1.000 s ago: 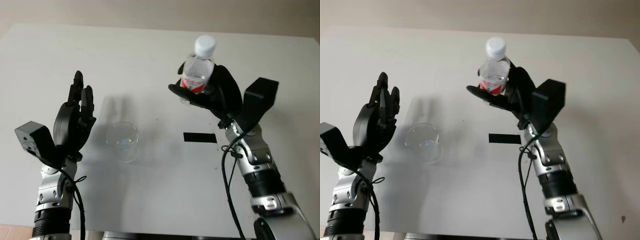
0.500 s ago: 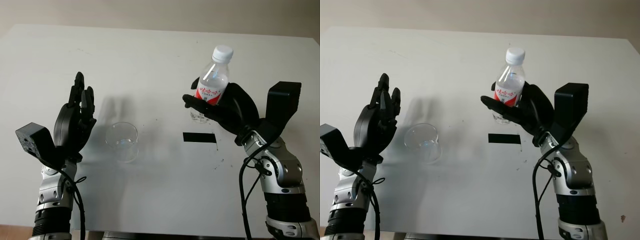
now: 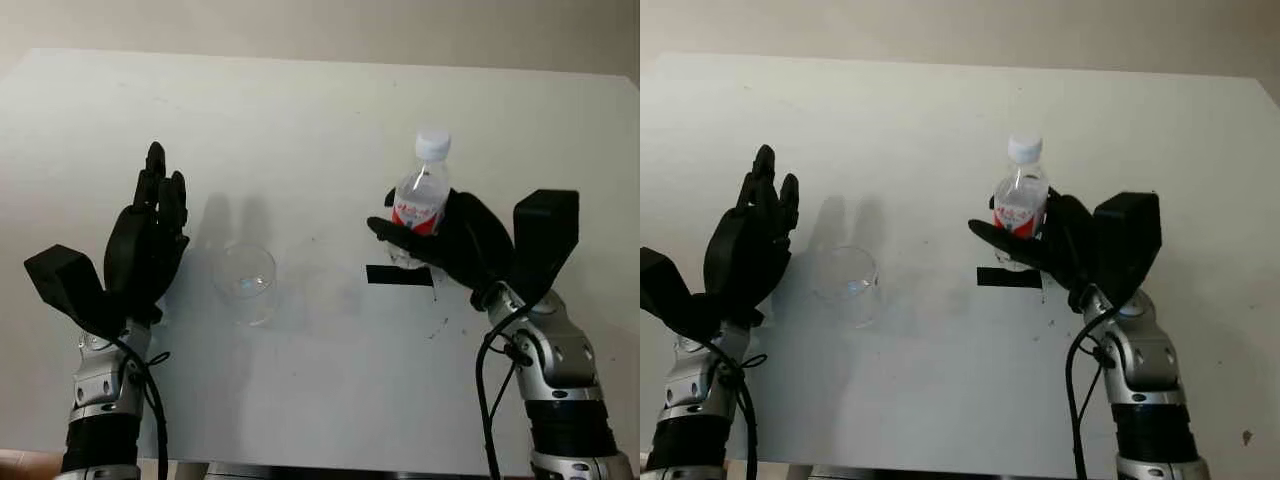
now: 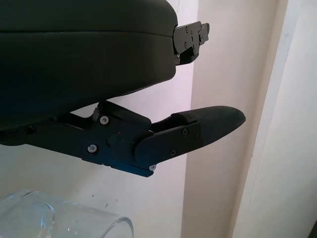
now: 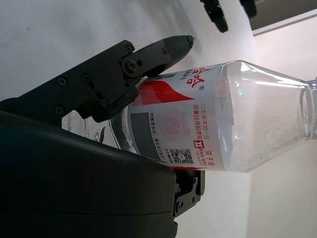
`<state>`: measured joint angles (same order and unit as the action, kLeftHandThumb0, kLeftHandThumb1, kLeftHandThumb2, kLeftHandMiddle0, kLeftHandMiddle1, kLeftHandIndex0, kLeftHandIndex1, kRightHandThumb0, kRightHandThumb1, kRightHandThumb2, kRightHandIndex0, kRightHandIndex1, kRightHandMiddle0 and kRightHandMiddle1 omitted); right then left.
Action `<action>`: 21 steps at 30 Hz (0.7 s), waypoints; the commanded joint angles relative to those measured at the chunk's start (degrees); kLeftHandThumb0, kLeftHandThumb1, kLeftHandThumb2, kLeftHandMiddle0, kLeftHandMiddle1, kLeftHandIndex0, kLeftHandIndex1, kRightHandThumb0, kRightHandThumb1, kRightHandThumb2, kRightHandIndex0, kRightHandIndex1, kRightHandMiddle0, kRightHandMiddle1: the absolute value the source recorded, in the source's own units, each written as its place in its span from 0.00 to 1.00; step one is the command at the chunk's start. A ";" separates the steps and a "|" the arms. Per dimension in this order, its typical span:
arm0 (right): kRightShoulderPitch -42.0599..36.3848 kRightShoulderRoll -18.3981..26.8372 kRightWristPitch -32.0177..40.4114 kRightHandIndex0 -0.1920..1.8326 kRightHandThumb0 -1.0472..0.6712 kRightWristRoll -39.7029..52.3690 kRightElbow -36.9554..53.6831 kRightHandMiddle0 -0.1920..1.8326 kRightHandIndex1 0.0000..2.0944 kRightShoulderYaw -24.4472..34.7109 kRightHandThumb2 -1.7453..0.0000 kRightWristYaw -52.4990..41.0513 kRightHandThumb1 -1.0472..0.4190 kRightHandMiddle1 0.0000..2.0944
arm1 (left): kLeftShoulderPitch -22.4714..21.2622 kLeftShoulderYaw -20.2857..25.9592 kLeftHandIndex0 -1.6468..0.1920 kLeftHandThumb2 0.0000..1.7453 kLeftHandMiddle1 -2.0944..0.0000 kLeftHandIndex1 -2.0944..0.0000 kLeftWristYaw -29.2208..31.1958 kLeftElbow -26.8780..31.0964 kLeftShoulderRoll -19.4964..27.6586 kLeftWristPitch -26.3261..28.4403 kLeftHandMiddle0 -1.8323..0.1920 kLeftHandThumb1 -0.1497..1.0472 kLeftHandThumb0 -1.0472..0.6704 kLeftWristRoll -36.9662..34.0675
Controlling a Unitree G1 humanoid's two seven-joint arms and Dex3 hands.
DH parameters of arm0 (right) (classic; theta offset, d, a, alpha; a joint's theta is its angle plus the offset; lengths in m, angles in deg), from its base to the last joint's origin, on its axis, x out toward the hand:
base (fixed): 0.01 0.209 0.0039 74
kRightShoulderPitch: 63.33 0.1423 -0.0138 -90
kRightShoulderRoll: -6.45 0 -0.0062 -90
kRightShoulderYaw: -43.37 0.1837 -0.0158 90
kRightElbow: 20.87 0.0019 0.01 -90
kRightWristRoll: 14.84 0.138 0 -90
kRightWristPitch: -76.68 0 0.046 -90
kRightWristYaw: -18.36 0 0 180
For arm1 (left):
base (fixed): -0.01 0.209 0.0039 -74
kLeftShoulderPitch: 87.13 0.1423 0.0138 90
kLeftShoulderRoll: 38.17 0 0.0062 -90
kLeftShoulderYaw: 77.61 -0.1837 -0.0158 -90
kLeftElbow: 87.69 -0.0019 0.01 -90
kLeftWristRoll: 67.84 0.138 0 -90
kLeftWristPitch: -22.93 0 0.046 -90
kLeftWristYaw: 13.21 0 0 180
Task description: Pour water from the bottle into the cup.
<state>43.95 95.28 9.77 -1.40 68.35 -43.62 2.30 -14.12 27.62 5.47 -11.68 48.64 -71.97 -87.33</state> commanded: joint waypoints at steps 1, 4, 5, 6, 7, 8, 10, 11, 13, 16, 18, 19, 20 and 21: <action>-0.94 -0.59 -2.08 0.59 0.43 -0.68 -0.82 0.33 1.00 -0.35 0.86 -0.40 0.00 1.00 | 0.09 0.29 1.00 0.39 1.00 1.00 -0.07 0.94 0.45 -0.11 1.00 1.00 0.17 0.08; -1.82 -1.54 -3.02 0.61 0.43 -1.57 -1.46 0.36 1.00 -0.76 0.86 0.02 0.00 1.00 | 0.12 0.49 1.00 0.39 1.00 1.00 -0.12 0.81 0.51 -0.24 1.00 1.00 0.17 -0.04; -2.12 -1.98 -3.21 0.63 0.43 -1.68 -1.50 0.37 1.00 -0.75 0.86 0.23 0.00 1.00 | 0.13 0.55 1.00 0.39 1.00 1.00 -0.05 0.76 0.55 -0.27 1.00 1.00 0.17 -0.13; -2.38 -2.44 -3.12 0.64 0.42 -1.62 -1.53 0.39 1.00 -0.63 0.86 0.48 0.00 1.00 | 0.16 0.58 1.00 0.39 1.00 1.00 -0.04 0.75 0.62 -0.28 1.00 1.00 0.17 -0.10; -2.66 -2.84 -3.36 0.65 0.42 -1.44 -1.74 0.40 1.00 -0.50 0.86 0.46 0.00 1.00 | 0.15 0.63 1.00 0.39 1.00 1.00 -0.04 0.68 0.64 -0.34 1.00 1.00 0.17 -0.09; -2.90 -3.16 -3.42 0.65 0.42 -1.34 -1.92 0.41 1.00 -0.42 0.85 0.45 0.00 1.00 | 0.16 0.66 1.00 0.39 1.00 1.00 -0.08 0.67 0.66 -0.37 1.00 1.00 0.17 -0.05; -3.45 -3.53 -3.75 0.66 0.42 -1.56 -2.26 0.42 1.00 -0.52 0.85 0.42 0.00 1.00 | 0.15 0.72 1.00 0.39 1.00 1.00 -0.05 0.61 0.70 -0.52 1.00 1.00 0.18 -0.01; -3.76 -3.68 -4.00 0.66 0.42 -1.71 -2.34 0.42 1.00 -0.61 0.85 0.42 0.00 1.00 | 0.16 0.68 1.00 0.39 1.00 1.00 -0.02 0.60 0.78 -0.56 1.00 1.00 0.18 0.10; -4.24 -4.00 -4.46 0.66 0.42 -1.82 -2.44 0.42 1.00 -0.72 0.85 0.37 0.00 1.00 | 0.15 0.74 1.00 0.40 1.00 1.00 0.23 0.50 0.85 -0.65 1.00 1.00 0.17 0.00; -4.60 -4.45 -5.34 0.66 0.42 -1.66 -2.87 0.42 1.00 -0.70 0.85 -0.02 0.00 1.00 | 0.11 0.90 1.00 0.39 1.00 1.00 0.58 0.42 0.97 -0.66 1.00 1.00 0.17 -0.22; -4.73 -4.32 -6.41 0.65 0.41 -1.71 -3.47 0.42 1.00 -0.85 0.85 -0.82 0.00 1.00 | 0.11 0.90 1.00 0.39 1.00 1.00 0.51 0.51 1.03 -0.70 1.00 1.00 0.18 -0.01; -4.80 -4.19 -7.06 0.63 0.41 -1.83 -3.80 0.40 1.00 -0.97 0.85 -1.30 0.00 1.00 | 0.09 0.92 1.00 0.39 1.00 1.00 0.51 0.54 1.04 -0.66 1.00 1.00 0.18 0.00; -4.88 -4.12 -7.71 0.59 0.40 -1.98 -4.12 0.37 1.00 -1.08 0.86 -1.67 0.00 1.00 | 0.05 0.95 1.00 0.39 1.00 1.00 0.57 0.47 1.06 -0.69 1.00 1.00 0.18 -0.01; -4.95 -4.13 -8.13 0.52 0.40 -2.09 -4.38 0.32 1.00 -1.14 0.87 -1.89 0.00 1.00 | 0.04 0.98 1.00 0.39 1.00 1.00 0.53 0.46 1.05 -0.63 1.00 1.00 0.18 -0.04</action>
<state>40.62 91.32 1.79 -3.21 65.50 -44.24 0.79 -14.10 28.30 5.76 -11.66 49.23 -72.13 -87.28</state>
